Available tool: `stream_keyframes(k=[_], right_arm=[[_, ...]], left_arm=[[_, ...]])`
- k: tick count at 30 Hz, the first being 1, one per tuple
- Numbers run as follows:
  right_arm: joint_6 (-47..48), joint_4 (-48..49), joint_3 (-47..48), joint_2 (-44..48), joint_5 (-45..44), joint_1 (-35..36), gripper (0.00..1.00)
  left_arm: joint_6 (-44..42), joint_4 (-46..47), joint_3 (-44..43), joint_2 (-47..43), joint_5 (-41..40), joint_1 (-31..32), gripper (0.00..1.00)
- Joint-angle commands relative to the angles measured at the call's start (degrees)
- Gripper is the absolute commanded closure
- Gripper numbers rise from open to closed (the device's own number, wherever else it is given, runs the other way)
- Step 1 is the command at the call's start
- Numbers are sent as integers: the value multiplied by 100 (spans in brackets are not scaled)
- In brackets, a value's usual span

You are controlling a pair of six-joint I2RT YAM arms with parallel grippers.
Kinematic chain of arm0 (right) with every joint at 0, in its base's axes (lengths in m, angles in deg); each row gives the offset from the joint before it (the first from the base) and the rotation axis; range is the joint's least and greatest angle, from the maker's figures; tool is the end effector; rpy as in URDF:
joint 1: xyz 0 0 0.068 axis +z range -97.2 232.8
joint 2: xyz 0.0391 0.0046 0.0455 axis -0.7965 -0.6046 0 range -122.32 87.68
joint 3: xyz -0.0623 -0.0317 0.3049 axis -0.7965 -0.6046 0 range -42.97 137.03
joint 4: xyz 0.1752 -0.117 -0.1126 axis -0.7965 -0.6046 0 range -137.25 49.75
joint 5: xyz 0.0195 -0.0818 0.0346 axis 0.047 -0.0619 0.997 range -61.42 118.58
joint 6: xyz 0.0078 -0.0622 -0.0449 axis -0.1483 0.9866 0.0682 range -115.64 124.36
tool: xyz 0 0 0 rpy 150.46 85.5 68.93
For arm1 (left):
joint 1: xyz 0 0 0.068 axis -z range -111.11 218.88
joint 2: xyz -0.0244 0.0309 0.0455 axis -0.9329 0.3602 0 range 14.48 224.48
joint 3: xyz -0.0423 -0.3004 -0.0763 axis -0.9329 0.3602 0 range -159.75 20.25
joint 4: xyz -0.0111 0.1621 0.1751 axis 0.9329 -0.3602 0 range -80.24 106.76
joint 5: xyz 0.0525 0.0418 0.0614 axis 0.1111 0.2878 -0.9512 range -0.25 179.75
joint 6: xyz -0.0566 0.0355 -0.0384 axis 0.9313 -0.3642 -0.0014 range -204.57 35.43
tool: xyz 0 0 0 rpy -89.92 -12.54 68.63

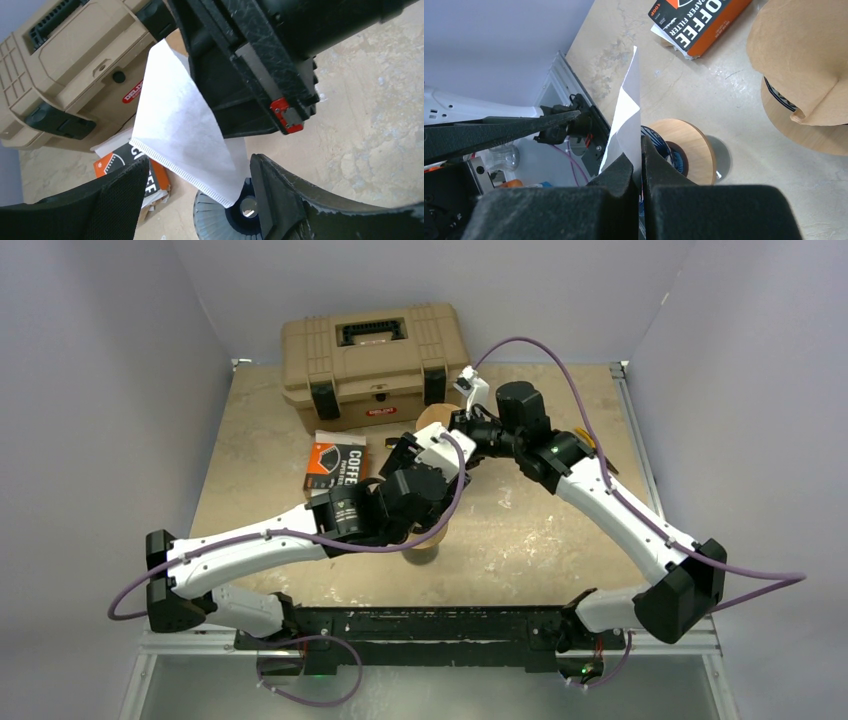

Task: Place the coffee filter in the dripper
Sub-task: Place the coffee filter in the coffee dripper.

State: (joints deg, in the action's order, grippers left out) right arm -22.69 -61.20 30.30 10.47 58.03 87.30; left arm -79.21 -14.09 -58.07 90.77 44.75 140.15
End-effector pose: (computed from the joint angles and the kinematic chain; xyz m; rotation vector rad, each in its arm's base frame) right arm 0.2254 0.1940 0.4006 -0.4938 2.0967 1.1736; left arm 0.1312 -0.2424 0.4198 0.6311 1.8126 -0.0775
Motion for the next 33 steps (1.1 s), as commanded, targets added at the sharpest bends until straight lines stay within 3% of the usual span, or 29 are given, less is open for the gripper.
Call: stream_keyframes(k=[1, 5, 15, 19, 23, 24, 26, 30, 33], right_arm=[[-45, 212, 197, 227, -88, 28, 100], [-78, 156, 187, 274, -116, 28, 100], [-82, 84, 178, 406, -76, 30, 100], [-81, 91, 174, 442, -104, 30, 99], [-56, 124, 183, 466, -141, 29, 97], [-36, 129, 174, 482, -148, 30, 96], [-22, 160, 154, 544, -151, 30, 90], [72, 165, 126, 862, -345, 29, 55], [149, 165, 125, 1135, -720, 30, 35]], left_arm=[[143, 110, 138, -266, -399, -7, 29], [271, 34, 150, -330, -565, -7, 35], [569, -296, -28, -470, -966, -7, 61], [704, -395, -75, -498, -1083, -7, 65], [792, -377, -138, -499, -882, -7, 99], [824, -360, -151, -509, -805, -7, 100], [885, -317, -175, -528, -631, -7, 100], [1082, -388, -334, -577, -211, -7, 100], [1291, -477, -455, -649, 113, -7, 100]])
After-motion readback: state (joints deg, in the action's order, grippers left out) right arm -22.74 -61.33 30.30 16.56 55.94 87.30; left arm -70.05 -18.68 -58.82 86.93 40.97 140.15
